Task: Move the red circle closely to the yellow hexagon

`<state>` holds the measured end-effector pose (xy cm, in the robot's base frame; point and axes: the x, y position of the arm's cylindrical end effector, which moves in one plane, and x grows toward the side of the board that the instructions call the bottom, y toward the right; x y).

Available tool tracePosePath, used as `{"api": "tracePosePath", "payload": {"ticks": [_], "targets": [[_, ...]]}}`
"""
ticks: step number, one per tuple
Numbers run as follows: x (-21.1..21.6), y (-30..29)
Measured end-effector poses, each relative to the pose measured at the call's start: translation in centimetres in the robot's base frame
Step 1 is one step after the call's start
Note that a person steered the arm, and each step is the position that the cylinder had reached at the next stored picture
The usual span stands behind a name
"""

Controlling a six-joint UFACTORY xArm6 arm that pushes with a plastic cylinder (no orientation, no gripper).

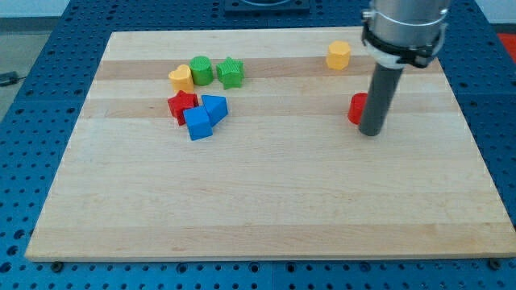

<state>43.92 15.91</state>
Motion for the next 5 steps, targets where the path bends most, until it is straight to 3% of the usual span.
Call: {"api": "tracePosePath", "payload": {"ticks": [1,5], "targets": [[-0.2,2.2],[-3.4,-2.6]]}}
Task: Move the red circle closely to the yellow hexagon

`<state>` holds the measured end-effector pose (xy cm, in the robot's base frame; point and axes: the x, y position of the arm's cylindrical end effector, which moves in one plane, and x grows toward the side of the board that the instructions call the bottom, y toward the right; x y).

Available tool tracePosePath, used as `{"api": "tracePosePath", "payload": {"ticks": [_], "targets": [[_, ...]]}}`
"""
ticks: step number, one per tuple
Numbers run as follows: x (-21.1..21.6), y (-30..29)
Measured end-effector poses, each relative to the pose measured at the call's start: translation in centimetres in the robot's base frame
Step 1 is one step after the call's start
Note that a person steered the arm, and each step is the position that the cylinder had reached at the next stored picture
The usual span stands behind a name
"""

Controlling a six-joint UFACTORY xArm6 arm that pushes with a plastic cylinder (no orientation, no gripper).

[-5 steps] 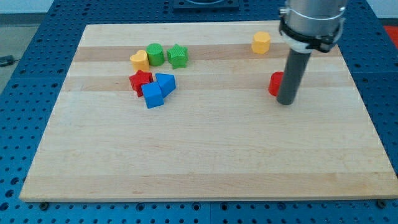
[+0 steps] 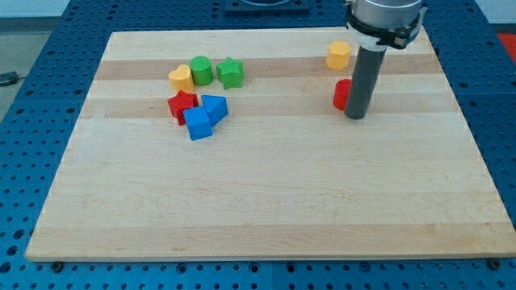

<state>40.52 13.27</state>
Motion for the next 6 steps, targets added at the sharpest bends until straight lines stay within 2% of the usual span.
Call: {"api": "tracePosePath", "payload": {"ticks": [2,6], "targets": [[-0.6,0.0],[-5.3,-2.1]]}}
